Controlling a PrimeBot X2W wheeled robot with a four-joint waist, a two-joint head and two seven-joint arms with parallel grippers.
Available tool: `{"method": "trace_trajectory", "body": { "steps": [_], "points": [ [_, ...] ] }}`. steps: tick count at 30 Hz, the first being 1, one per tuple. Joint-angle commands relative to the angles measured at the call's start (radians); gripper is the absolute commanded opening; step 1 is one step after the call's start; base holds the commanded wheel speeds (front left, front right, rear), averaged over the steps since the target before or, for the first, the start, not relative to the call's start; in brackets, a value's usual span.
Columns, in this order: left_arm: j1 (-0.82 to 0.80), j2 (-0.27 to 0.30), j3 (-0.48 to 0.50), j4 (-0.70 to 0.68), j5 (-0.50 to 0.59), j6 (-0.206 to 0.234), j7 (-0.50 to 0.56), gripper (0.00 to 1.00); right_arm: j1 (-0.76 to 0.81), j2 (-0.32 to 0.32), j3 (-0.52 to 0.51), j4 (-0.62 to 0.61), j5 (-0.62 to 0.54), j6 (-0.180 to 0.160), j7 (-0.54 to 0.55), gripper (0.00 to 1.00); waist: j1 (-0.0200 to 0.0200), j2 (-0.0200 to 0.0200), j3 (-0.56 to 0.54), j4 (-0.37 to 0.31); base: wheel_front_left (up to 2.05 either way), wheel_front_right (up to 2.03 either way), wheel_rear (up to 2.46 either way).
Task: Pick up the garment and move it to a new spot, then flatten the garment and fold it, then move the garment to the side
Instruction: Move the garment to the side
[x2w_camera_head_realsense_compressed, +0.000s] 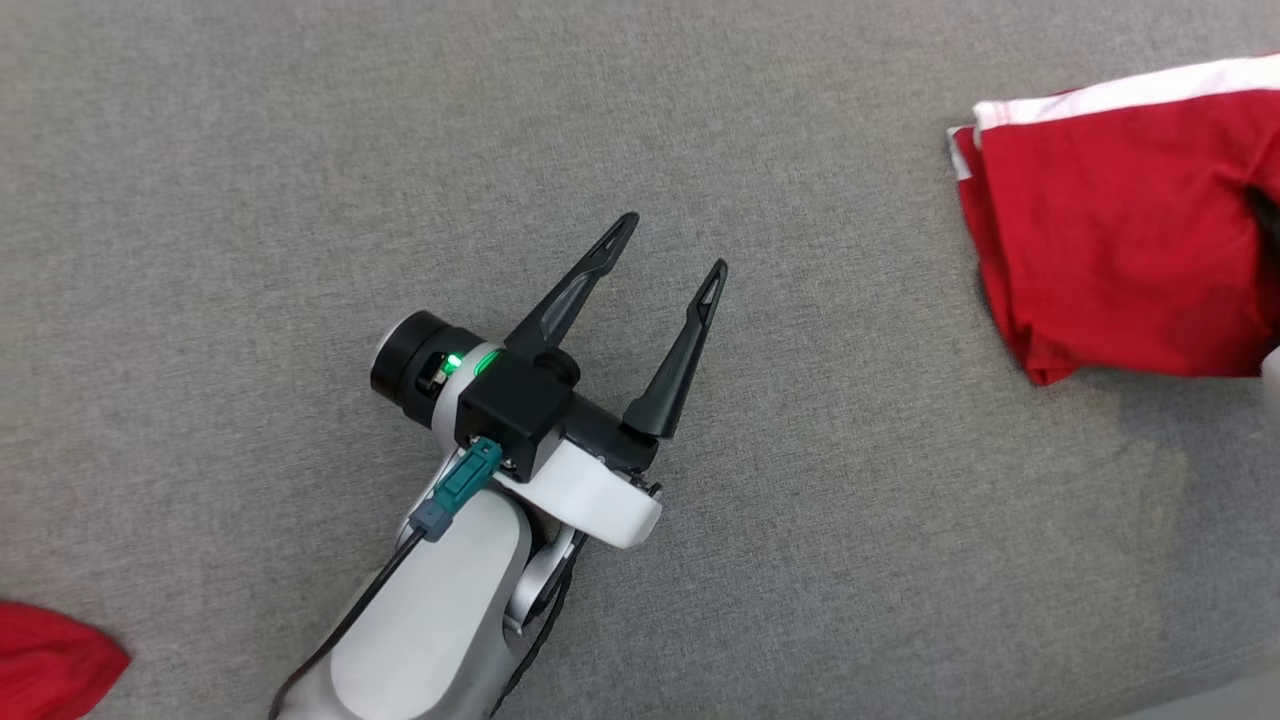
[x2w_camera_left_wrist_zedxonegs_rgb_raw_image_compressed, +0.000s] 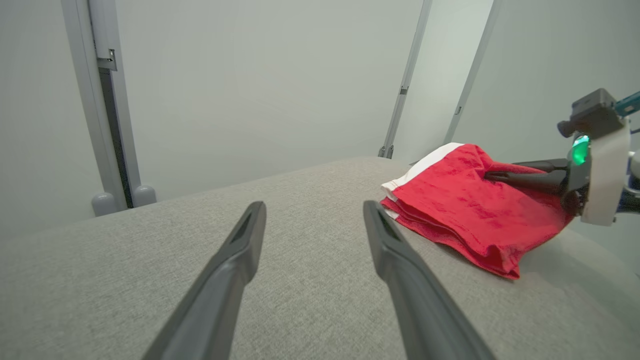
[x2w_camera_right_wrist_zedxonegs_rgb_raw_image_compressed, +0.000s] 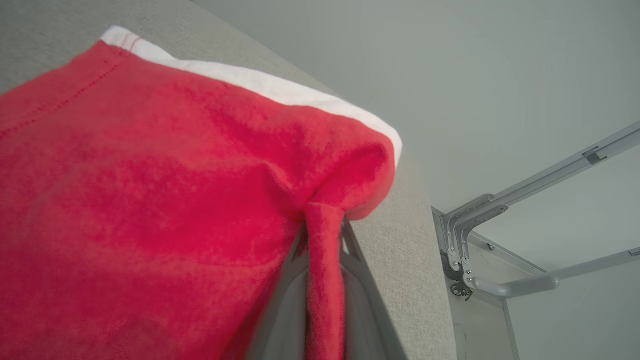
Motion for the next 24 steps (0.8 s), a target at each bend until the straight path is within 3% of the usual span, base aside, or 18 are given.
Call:
{"method": "trace_trajectory", "body": {
  "steps": [1, 7, 16, 17, 18, 19, 24],
  "points": [
    [-0.036, 0.007, -0.008, -0.009, 0.004, -0.006, 0.0, 1.0, -0.034, -0.028, 0.005, 0.012, -0.003, -0.002, -0.006, 0.0, 0.0, 0.0, 0.058, -0.032, 0.0, 0.0, 0.0],
    [-0.102, 0.006, -0.05, -0.016, 0.01, 0.005, 0.0, 1.0, -0.086, -0.111, -0.02, 0.056, -0.05, -0.002, -0.013, 0.0, 0.0, 0.0, 0.101, -0.03, 0.0, 0.0, 0.0],
    [-0.136, 0.006, -0.07, -0.006, 0.016, 0.009, 0.0, 1.0, -0.107, -0.097, -0.146, 0.11, -0.105, -0.002, -0.013, 0.0, 0.0, 0.0, 0.118, -0.021, 0.0, 0.0, 0.0],
    [-0.134, 0.006, -0.071, -0.006, 0.015, 0.01, 0.0, 1.0, -0.11, -0.093, -0.161, 0.118, -0.117, -0.002, -0.013, 0.43, 0.0, 0.0, 0.115, -0.018, 0.0, 0.0, 0.0],
    [-0.134, 0.006, -0.071, -0.006, 0.015, 0.01, 0.0, 1.0, -0.11, -0.093, -0.161, 0.118, -0.117, -0.002, -0.013, 0.43, 0.0, 0.0, 0.115, -0.018, 0.0, 0.0, 0.0],
    [-0.13, 0.005, -0.072, -0.006, 0.013, 0.01, 0.0, 1.0, -0.114, -0.078, -0.183, 0.112, -0.118, -0.002, -0.012, 1.0, 0.0, 0.0, 0.111, -0.015, 0.0, 0.0, 0.0],
    [-0.099, 0.005, -0.058, -0.009, -0.001, 0.021, 0.0, 1.0, -0.079, -0.045, -0.285, 0.07, -0.145, -0.002, -0.011, 1.0, 0.0, 0.0, 0.07, 0.001, 0.0, 0.0, 0.0]
  ]
}}
